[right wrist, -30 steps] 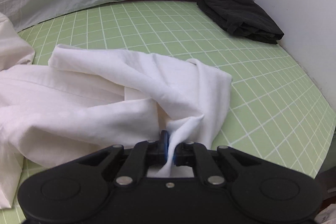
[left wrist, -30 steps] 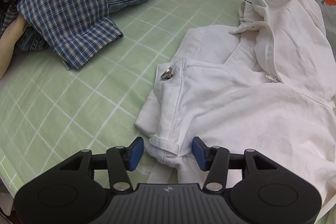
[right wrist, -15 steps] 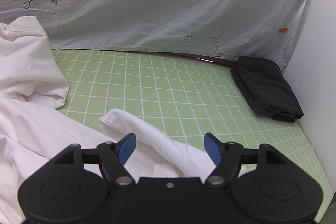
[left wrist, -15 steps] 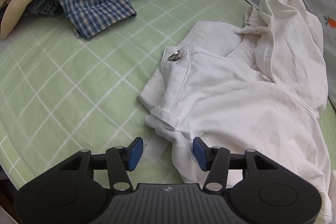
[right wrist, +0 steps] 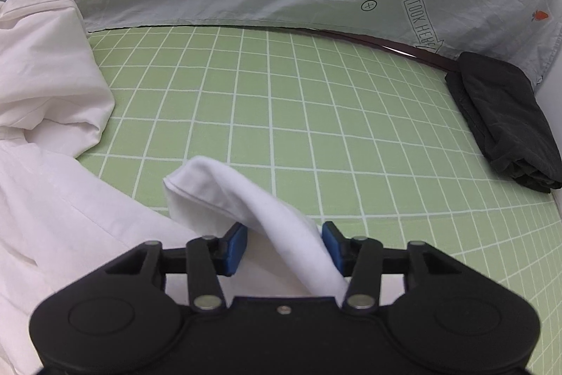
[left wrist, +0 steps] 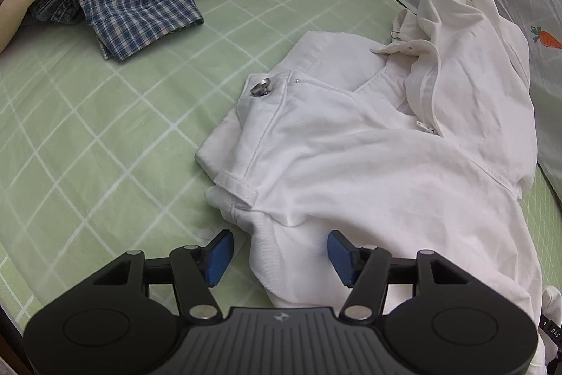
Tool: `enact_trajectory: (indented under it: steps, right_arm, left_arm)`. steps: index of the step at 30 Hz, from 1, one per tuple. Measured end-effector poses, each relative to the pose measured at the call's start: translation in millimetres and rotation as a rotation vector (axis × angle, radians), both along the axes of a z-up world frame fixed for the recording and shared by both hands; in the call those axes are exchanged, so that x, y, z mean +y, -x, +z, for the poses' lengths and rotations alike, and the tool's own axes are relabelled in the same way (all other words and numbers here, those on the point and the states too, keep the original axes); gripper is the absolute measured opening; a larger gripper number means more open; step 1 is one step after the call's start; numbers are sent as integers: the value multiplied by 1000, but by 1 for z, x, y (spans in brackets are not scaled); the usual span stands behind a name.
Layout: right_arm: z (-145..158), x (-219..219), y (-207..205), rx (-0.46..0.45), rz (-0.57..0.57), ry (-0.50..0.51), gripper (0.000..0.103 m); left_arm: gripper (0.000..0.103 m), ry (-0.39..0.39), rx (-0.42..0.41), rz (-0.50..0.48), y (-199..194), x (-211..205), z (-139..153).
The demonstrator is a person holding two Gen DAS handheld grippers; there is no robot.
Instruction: Fold clothes
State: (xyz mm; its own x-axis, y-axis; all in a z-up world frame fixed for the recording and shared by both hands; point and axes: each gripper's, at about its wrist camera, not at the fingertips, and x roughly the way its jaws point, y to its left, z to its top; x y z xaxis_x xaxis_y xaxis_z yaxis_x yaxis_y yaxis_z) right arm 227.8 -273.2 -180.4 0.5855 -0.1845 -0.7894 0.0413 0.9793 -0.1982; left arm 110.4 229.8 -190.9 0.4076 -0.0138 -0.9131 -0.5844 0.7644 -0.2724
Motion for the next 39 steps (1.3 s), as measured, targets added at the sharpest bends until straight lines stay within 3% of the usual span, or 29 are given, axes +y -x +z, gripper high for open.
enact_trajectory:
  steps: [1,5,8,13,17,19,23,26,31,36,39]
  right_arm:
    - [1,-3,1,-10,-14,5,18]
    - [14,-16,4,-90,-90,-2,12]
    - [32,-22,3,-175,-139,50,10]
    - [81,-46,10,-350,-249,46,7]
    - [112,-62,39,-475,-331,41,7]
    - [107,-70,52,-450,-362,54,7]
    - [62,-85,66,-265,-418,50,7]
    - [38,-92,81,-185,-455,35,7]
    - [36,-97,95,-190,-491,40,7]
    - [23,-106,104,-118,-521,10,10]
    - [15,-117,117,-98,-540,-78,13]
  left_arm:
    - [18,-2,3,10,-1,2,0]
    - [10,4,-17,103,-1,19,1]
    - [9,-23,-45,169,-3,39,6]
    - [9,-118,-98,243,-3,76,27]
    - [9,-202,-86,231,-3,85,32]
    - [9,-227,-53,204,-4,81,26]
    - [9,-258,-17,165,-1,71,15]
    - [9,-275,-1,141,1,65,9]
    - [9,-259,-13,159,9,65,13]
    - [25,-263,-16,159,20,57,17]
    - [33,-257,-24,145,27,49,23]
